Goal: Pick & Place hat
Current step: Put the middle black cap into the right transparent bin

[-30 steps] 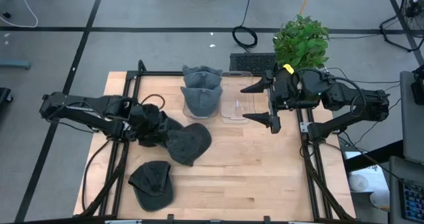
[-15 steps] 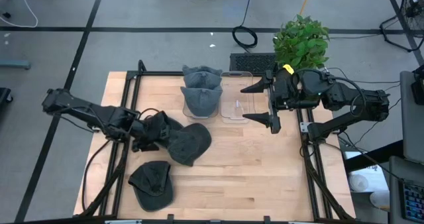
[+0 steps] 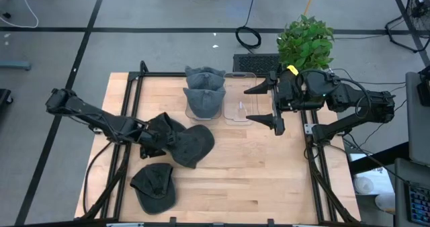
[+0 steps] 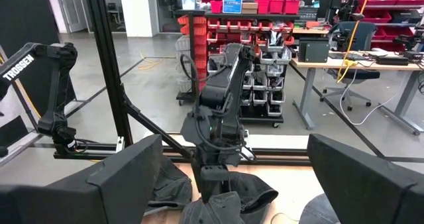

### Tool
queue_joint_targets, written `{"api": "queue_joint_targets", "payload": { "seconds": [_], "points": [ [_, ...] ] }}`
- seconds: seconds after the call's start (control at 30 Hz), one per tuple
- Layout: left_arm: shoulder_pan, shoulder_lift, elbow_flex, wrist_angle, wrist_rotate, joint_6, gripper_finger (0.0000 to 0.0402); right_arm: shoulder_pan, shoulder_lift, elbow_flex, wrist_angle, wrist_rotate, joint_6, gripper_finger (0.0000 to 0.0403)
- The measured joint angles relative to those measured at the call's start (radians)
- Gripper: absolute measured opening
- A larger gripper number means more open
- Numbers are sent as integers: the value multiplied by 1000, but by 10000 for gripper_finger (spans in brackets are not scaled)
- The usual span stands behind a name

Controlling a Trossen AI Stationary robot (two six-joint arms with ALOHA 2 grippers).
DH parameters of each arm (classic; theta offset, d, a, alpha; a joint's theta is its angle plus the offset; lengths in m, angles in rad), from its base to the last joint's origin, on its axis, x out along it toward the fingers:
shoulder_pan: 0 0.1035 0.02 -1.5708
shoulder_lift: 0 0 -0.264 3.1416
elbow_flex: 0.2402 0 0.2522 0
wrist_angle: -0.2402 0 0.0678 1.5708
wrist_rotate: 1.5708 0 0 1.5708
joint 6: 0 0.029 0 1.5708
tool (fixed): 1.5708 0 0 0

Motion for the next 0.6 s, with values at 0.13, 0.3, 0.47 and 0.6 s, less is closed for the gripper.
{"api": "queue_joint_targets", "payload": {
  "seconds": [0.13, 0.3, 0.47, 0.6],
  "points": [
    [-9, 18, -21, 68, -103, 18, 278, 0, 0, 0, 1, 0, 0, 364],
    [-12, 30, -55, 130, -186, 46, 278, 0, 0, 0, 2, 0, 0, 364],
    [-27, 59, -115, 300, -218, 52, 278, 0, 0, 0, 9, 0, 0, 364],
    [-46, 76, -130, 385, -271, 34, 254, 0, 0, 0, 15, 0, -9, 364]
  ]
}}
